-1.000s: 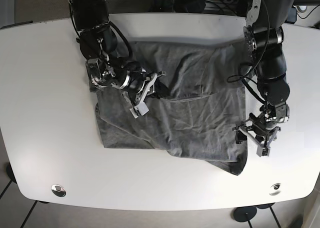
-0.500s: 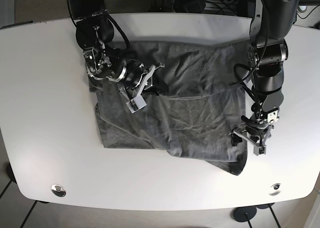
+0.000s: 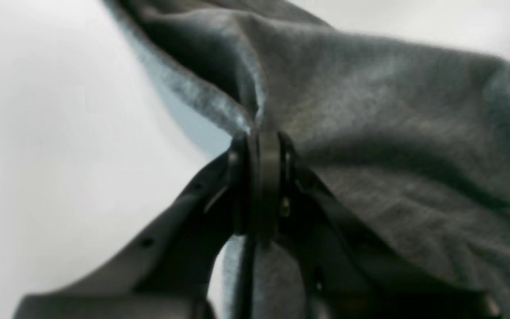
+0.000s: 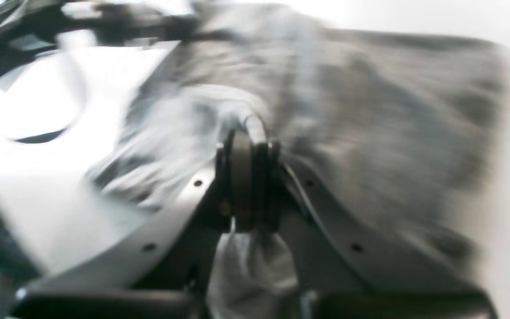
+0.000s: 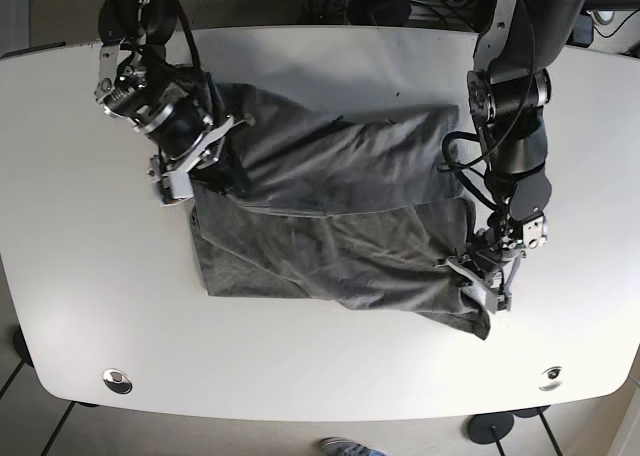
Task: Fold the T-shirt properly
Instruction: 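Grasp the shirt's edge with both grippers, then lift and shake the shirt, then lay it flat with both grippers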
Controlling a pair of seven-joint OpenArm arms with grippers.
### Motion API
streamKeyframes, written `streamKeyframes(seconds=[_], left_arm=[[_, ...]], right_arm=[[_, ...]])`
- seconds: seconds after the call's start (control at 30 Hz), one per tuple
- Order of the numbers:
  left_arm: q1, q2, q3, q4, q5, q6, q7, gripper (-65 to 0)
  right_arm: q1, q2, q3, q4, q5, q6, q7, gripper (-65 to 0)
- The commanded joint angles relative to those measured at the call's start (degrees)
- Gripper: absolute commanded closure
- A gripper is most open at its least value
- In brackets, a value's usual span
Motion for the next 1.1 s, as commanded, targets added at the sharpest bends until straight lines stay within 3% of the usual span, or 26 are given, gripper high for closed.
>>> streamKeyframes(seconds=[0.03, 0.1, 0.17, 0.27, 0.43, 0.57, 0.73, 0.83, 0.9, 1.0, 1.1], left_arm=[[2.4, -0.9, -3.0, 13.8, -0.2, -1.9, 7.1, 0.0], [6.3, -0.5, -4.1, 25.1, -0.2, -2.0, 13.6, 0.0], [10.2, 1.5, -4.2, 38.6, -0.3, -2.0, 18.8, 0.0], [9.5, 2.2, -4.2, 46.3, -0.3, -2.0, 25.3, 0.0], [-2.1, 1.3, -3.6, 45.7, 0.1, -2.0, 29.3, 0.0], [-22.0, -2.7, -2.7, 32.7, -0.1, -2.0, 30.0, 0.0], [-37.2, -6.5, -0.2, 25.0, -0.1, -1.9, 30.1, 0.0], [-37.1, -7.4, -0.1, 27.7, -0.2, -2.0, 30.2, 0.0], [-33.6, -7.4, -0.4, 33.8, -0.2, -2.0, 34.5, 0.0], [-24.0, -7.4, -0.5, 44.0, -0.2, -2.0, 36.5, 0.0], [-9.8, -7.2, -0.6, 53.3, -0.2, -2.0, 36.6, 0.0]], right_arm=[[1.1, 0.4, 5.0, 1.0, 3.4, 0.77, 1.5, -2.1], [3.1, 0.5, 6.6, 1.0, 3.4, 0.68, 0.9, -2.1], [10.0, 1.8, 10.0, -0.7, 3.5, -1.34, -3.4, -2.1], [22.9, 2.2, 12.4, -7.5, 3.2, -2.48, -8.6, -2.1], [43.4, 7.5, 10.0, -25.3, 3.2, -2.48, -9.4, -2.1], [66.5, 10.9, 4.6, -45.8, 3.1, -2.48, -6.2, -2.1], [82.6, 14.2, 0.7, -53.9, 3.7, -2.48, -3.7, -2.1], [83.5, 14.3, 1.1, -53.9, 3.7, -2.48, -3.8, -2.1], [79.8, 15.4, 1.9, -51.8, 4.2, -2.48, -7.0, -2.1], [68.9, 15.5, 7.0, -45.2, 6.5, -2.48, -8.9, -2.1], [53.2, 15.3, 7.8, -37.3, 6.9, -2.48, -8.7, -2.1]])
